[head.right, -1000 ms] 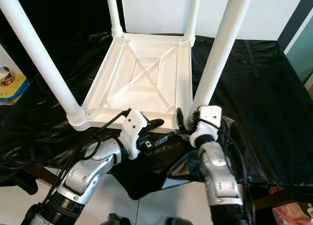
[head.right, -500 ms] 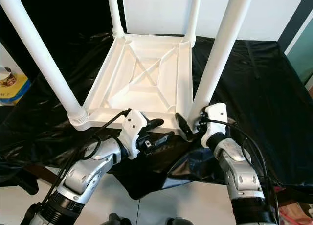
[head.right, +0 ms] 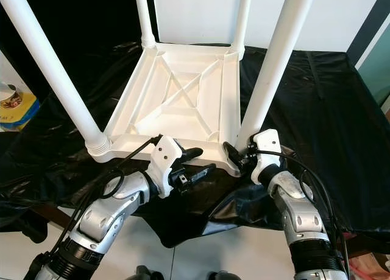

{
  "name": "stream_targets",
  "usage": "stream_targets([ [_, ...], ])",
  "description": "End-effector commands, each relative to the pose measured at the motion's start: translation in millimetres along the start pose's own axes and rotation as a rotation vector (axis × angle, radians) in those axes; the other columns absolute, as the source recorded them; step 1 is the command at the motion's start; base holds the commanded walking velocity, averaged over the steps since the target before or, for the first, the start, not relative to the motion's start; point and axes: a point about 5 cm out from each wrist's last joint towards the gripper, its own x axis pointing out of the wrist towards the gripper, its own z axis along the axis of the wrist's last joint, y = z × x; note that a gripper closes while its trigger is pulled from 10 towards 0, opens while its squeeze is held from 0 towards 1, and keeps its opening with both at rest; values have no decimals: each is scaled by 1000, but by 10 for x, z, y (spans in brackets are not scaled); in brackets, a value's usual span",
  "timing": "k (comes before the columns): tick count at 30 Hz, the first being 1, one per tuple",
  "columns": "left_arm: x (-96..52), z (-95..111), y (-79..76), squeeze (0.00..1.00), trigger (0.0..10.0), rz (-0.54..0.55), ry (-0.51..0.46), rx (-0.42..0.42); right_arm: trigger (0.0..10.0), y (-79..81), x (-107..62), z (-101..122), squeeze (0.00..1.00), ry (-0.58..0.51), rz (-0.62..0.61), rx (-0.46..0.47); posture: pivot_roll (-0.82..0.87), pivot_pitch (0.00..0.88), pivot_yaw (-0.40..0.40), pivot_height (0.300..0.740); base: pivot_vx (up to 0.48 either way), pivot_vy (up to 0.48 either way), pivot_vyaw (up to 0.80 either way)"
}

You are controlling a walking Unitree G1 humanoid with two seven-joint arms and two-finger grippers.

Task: Building children table

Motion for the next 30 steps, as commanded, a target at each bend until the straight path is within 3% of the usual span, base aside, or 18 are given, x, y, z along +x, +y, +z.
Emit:
stream_targets([
  [1, -11, 10, -31, 0, 10000, -39, -1, -7, 10000, 34, -13, -115, 0, 48, -2, 35, -115, 100, 13, 740, 0, 0, 0],
  [21, 2, 20, -14, 0, 10000, -44, -3, -9, 10000, 239, -35, -229, 0, 96, -432, 141, -128, 120, 3, 740, 0, 0, 0],
  [26, 5, 27, -16, 0, 10000, -49, -2, -7, 10000, 364, -59, -221, 0, 93, -583, 179, -128, 136, 7, 740, 0, 0, 0],
  [30, 1, 28, -12, 0, 10000, -43, -4, -17, 10000, 457, -36, -202, 0, 91, -607, 203, -130, 138, 8, 740, 0, 0, 0],
])
